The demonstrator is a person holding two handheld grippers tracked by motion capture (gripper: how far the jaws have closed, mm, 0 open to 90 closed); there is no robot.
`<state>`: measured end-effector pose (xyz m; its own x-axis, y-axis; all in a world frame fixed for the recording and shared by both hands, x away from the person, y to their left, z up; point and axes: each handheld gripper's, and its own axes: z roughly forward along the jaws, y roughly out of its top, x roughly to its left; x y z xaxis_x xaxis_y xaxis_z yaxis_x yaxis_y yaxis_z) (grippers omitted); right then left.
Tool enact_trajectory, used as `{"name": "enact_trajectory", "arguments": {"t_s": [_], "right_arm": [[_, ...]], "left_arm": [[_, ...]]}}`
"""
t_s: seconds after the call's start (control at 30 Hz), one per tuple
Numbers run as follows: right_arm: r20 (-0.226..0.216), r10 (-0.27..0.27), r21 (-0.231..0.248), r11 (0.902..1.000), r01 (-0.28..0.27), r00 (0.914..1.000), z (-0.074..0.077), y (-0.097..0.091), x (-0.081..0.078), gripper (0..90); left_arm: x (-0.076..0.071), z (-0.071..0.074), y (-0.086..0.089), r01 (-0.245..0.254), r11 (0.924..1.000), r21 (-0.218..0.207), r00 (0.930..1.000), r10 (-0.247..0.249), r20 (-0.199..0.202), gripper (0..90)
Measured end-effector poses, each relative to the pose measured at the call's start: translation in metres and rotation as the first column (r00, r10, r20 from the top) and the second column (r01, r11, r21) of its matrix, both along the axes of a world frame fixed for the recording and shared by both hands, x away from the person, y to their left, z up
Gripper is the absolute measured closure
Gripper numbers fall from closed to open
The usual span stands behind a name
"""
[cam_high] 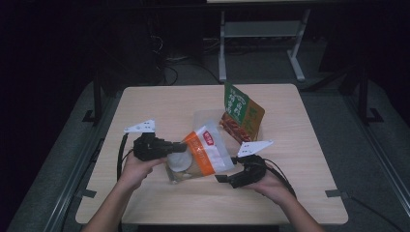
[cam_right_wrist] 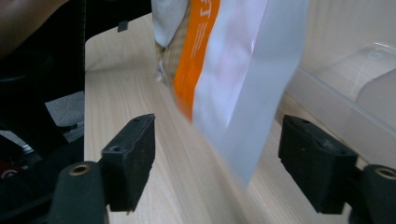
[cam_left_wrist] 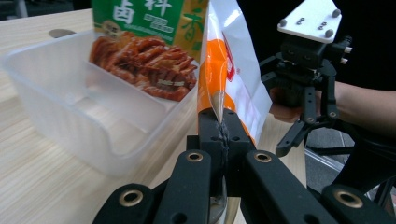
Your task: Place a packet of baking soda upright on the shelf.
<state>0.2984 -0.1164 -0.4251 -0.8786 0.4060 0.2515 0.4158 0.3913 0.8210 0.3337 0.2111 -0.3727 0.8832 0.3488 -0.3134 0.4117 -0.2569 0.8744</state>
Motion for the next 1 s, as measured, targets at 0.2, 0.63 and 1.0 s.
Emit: {"name": "enact_trajectory", "arguments": {"t_s": [0.2, 0.63, 1.0], "right_arm": [[-0.008, 0.013, 0.007, 0.9999, -0.013, 0.9999, 0.000, 0.001, 0.000, 46.6], [-0.057, 0.073, 0.014, 0.9973, -0.072, 0.9957, -0.002, 0.001, 0.003, 82.0], [-0.005, 0.120, 0.041, 0.9920, -0.119, 0.9928, 0.011, -0.003, -0.001, 90.0]], "left_arm": [[-0.003, -0.001, -0.014, 0.032, 0.9995, 0.002, 0.9995, -0.032, 0.003, 89.9], [-0.003, -0.001, -0.016, 0.021, 0.9996, -0.021, 0.9998, -0.021, 0.004, 89.9], [-0.001, -0.007, -0.015, -0.001, 1.0000, -0.006, 0.9999, 0.001, 0.013, 89.8]]}}
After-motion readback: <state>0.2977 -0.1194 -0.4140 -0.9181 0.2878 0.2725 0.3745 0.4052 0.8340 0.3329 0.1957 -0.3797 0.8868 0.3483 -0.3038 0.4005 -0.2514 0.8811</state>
